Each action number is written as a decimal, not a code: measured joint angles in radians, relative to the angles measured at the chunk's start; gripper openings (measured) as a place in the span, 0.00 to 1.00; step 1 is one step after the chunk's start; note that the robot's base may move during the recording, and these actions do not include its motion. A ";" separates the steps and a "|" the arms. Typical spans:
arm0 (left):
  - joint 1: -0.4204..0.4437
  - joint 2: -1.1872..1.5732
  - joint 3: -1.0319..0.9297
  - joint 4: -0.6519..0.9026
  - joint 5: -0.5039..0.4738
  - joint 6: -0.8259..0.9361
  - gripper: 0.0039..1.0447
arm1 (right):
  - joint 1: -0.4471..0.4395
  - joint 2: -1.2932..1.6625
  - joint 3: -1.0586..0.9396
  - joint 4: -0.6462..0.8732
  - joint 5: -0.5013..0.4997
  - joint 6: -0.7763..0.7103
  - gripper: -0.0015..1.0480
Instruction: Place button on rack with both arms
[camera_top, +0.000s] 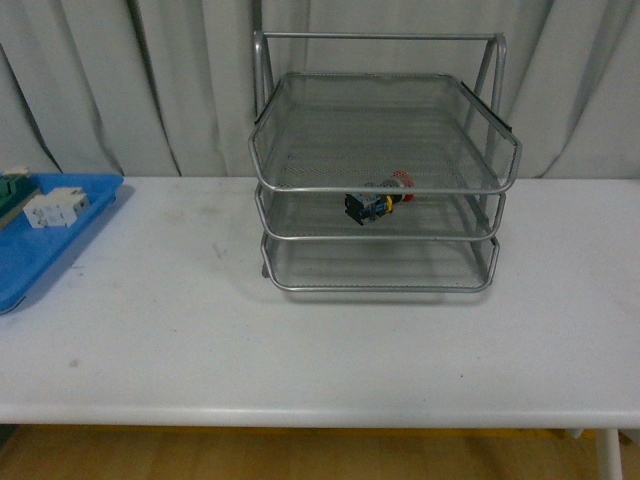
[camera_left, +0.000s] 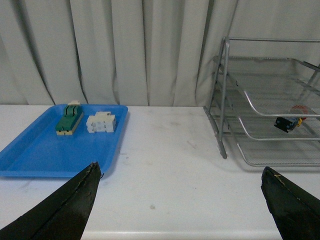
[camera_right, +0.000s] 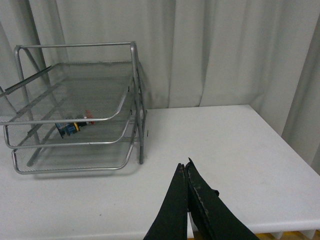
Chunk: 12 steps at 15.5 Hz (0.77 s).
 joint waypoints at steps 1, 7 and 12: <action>0.000 0.000 0.000 0.000 0.000 0.000 0.94 | 0.000 -0.041 0.002 -0.064 0.000 0.000 0.02; 0.000 0.000 0.000 0.000 0.000 0.000 0.94 | 0.000 -0.167 0.000 -0.177 -0.003 -0.001 0.33; 0.000 0.000 0.000 0.000 0.000 0.000 0.94 | 0.000 -0.167 0.000 -0.177 -0.003 -0.001 0.95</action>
